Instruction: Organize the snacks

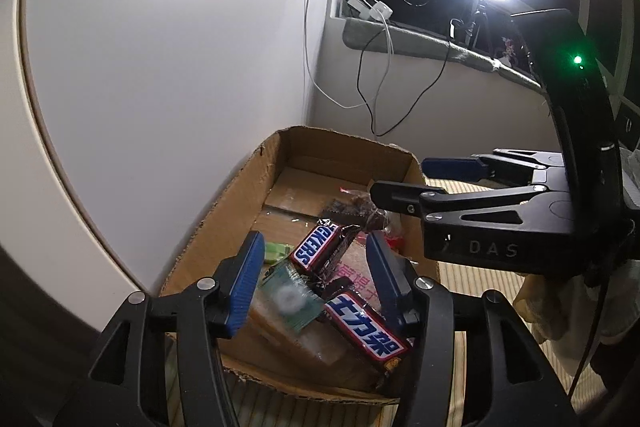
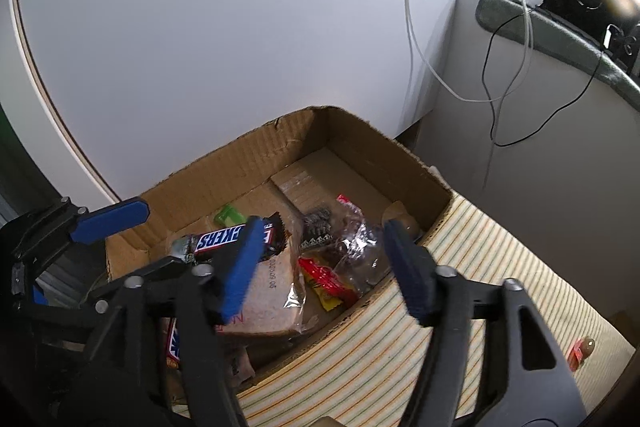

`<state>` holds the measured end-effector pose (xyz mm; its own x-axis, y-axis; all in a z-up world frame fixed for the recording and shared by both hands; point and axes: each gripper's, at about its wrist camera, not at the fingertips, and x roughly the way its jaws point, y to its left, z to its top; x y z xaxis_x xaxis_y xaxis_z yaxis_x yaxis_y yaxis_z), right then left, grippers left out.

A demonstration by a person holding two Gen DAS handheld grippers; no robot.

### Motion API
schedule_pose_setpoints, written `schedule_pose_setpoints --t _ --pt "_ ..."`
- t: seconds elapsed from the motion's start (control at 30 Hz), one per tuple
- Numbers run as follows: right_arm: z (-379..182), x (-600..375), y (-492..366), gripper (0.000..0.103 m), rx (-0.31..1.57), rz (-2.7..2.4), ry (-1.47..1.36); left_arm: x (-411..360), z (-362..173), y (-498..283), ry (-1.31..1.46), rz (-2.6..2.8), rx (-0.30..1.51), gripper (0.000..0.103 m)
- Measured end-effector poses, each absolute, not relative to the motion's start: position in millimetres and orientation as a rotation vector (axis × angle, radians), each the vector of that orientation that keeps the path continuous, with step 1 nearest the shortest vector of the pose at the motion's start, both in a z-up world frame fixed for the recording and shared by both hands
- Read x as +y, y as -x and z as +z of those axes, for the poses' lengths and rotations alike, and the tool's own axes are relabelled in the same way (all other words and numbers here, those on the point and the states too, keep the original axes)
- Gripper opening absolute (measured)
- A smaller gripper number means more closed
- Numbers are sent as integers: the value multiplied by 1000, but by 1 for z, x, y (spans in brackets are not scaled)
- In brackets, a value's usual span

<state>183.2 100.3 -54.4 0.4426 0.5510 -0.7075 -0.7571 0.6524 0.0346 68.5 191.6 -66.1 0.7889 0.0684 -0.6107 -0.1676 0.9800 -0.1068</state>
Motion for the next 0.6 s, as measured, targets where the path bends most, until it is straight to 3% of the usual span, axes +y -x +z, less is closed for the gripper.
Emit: schedule_pose_setpoints --t 0.1,0.23,0.6 --pt "-51 98 -183 86 735 810 303 191 -66 -67 156 130 649 65" --pt "-47 95 -181 91 724 800 301 189 -65 -65 150 143 647 75" --pt "-31 71 -175 91 695 772 292 177 -56 -56 141 138 639 76"
